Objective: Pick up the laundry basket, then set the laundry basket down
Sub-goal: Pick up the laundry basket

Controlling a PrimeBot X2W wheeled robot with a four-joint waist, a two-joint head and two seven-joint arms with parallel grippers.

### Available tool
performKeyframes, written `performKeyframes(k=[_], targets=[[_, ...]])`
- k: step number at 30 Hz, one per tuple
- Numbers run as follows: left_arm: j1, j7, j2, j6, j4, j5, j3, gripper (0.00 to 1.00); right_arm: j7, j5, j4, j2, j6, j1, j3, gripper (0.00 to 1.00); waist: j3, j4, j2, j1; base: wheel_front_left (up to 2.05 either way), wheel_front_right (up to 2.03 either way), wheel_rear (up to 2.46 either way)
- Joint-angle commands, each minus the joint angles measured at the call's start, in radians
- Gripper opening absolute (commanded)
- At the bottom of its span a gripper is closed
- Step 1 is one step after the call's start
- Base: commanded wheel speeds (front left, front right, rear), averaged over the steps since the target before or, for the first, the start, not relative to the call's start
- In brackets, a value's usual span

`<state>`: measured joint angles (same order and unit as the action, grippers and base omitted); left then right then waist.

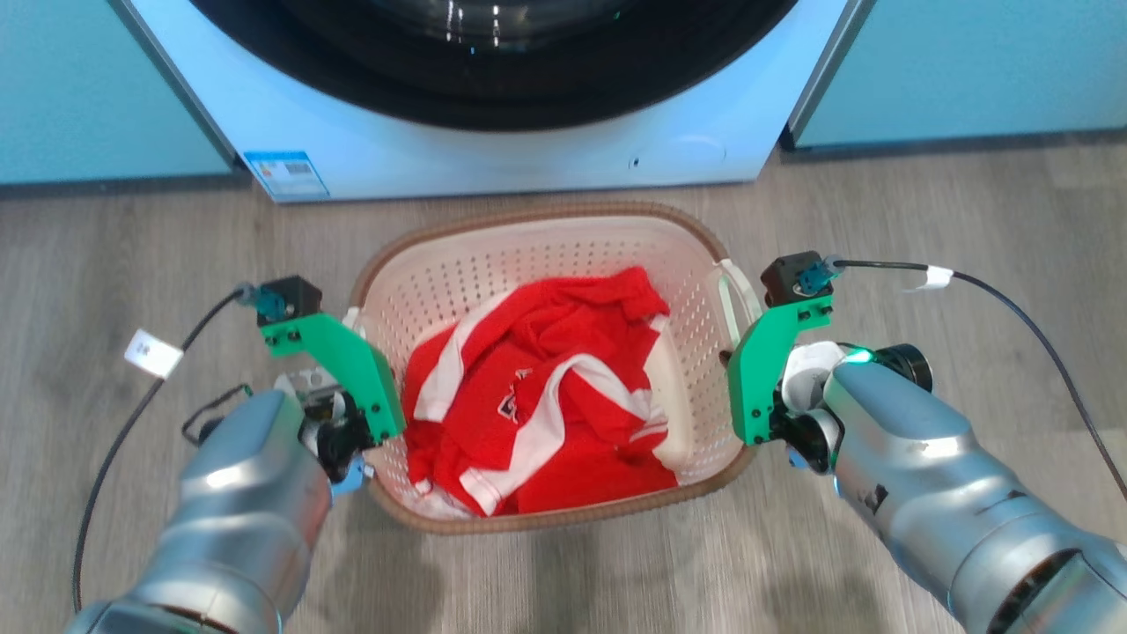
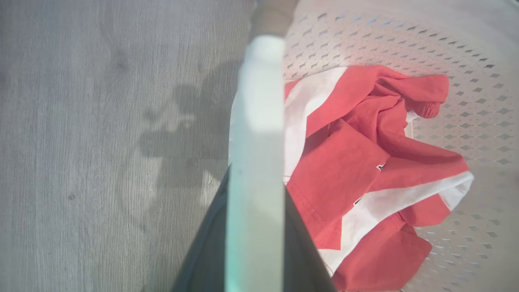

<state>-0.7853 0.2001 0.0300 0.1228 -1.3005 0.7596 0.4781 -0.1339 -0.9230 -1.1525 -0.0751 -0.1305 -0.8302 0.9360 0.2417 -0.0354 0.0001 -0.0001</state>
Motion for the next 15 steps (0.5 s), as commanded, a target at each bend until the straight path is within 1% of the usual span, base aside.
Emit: performKeyframes(k=[1,10,15], targets=[[-0.022,-0.002,0.048,0.008,0.027,0.013,-0.019,0.0,-0.005,-0.003,-0.002,-0.018,0.0,0.019,0.011,0.0,-0.033,-0.001,-0.0001,0.0001,0.0,0.0,0.0],[0.019,0.027,0.058,0.008,0.025,0.045,-0.004,0.0,-0.034,-0.047,-0.018,-0.012,0.0,0.04,0.038,0.0,-0.148,-0.002,-0.0001,0.0001,0.0,0.0,0.0],[0.05,0.045,0.061,0.008,0.022,0.058,0.006,0.0,-0.032,-0.063,-0.064,-0.006,0.0,0.054,0.04,0.0,-0.207,-0.005,-0.0001,0.0001,0.0,0.0,0.0]])
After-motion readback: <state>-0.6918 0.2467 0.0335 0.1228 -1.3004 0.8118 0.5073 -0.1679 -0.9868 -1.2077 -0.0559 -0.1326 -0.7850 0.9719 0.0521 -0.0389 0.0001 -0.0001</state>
